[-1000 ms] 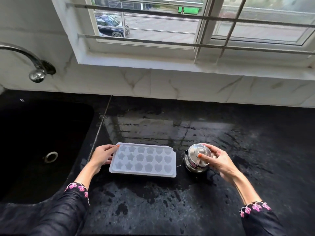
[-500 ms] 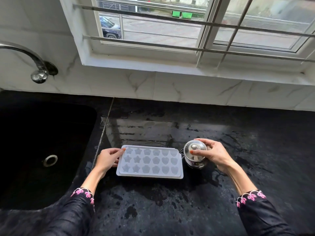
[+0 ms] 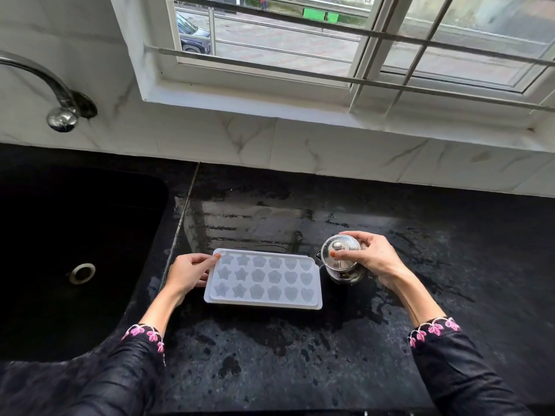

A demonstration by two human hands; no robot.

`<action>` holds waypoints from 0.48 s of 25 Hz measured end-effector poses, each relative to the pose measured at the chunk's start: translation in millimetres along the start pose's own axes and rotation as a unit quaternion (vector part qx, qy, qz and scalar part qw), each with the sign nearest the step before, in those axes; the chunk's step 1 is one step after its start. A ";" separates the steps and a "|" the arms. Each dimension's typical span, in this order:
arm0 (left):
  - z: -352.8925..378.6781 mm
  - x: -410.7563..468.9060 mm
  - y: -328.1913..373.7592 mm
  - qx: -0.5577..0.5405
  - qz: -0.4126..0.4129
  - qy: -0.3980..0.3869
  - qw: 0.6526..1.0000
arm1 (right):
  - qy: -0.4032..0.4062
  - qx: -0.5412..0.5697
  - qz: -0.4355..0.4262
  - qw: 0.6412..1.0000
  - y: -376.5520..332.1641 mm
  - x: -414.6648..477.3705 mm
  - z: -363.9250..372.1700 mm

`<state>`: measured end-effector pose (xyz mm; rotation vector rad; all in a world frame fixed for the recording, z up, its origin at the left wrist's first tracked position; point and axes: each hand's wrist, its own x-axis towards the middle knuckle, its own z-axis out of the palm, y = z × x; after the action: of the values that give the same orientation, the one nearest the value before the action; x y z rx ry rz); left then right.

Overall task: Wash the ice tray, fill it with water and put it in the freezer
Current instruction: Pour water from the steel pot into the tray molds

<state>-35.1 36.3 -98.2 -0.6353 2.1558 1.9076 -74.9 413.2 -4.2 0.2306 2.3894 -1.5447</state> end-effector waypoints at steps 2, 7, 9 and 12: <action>0.6 0.3 -0.4 -0.001 0.002 0.002 1.000 | 0.001 -0.006 0.004 1.000 -1.2 0.7 1.5; 0.1 1.6 -1.6 0.001 0.001 0.003 1.000 | 0.010 -0.033 0.015 0.999 -5.5 3.5 4.2; -0.5 1.9 -1.5 0.001 0.001 0.003 1.000 | 0.018 -0.051 0.014 0.998 -7.5 4.7 4.7; -0.7 2.5 -2.7 -0.002 -0.001 0.005 1.000 | 0.024 -0.080 0.009 0.997 -10.1 5.4 5.0</action>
<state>-36.1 35.0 -101.5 -0.6483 2.1563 1.9127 -82.1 404.3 0.9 0.2564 2.5248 -1.3471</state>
